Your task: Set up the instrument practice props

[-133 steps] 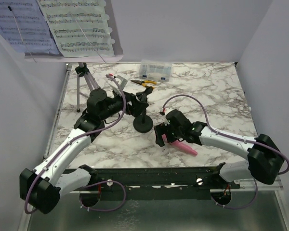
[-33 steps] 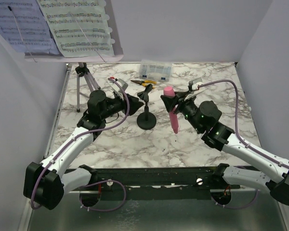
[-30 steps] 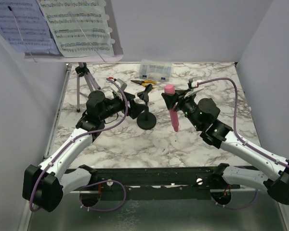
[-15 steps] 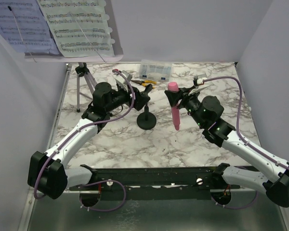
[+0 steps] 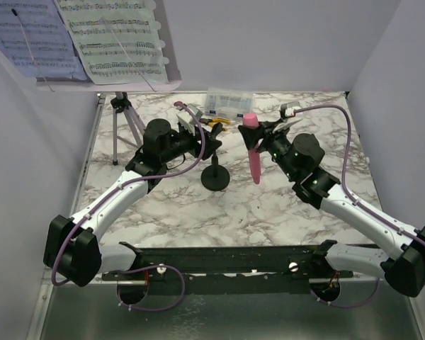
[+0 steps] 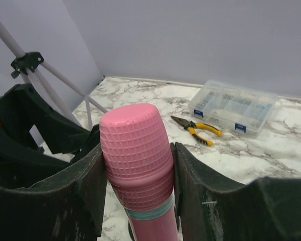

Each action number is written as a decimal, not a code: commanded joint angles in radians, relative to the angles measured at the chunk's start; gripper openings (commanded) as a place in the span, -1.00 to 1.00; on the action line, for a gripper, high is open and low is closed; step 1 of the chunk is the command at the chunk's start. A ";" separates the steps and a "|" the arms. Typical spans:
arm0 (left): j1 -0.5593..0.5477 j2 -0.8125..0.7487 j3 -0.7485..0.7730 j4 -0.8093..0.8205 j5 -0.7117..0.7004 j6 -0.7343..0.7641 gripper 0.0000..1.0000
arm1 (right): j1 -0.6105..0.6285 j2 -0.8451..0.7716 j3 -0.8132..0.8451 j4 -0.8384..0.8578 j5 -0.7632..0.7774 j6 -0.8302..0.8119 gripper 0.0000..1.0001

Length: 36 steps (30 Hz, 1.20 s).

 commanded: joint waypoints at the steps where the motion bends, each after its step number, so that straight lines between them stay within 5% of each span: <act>1: -0.002 0.011 0.023 -0.030 -0.026 0.039 0.17 | -0.056 0.084 0.092 0.105 -0.082 -0.031 -0.99; 14: -0.002 0.006 0.020 -0.052 -0.053 0.065 -1.00 | -0.138 0.327 0.171 0.545 -0.528 -0.259 -0.99; 24: 0.000 0.004 0.021 -0.058 -0.046 0.071 -1.00 | -0.140 0.511 0.225 0.860 -0.797 -0.213 -0.99; 36: 0.000 -0.003 0.019 -0.059 -0.038 0.075 -1.00 | -0.140 0.600 0.161 1.241 -0.934 0.196 -0.99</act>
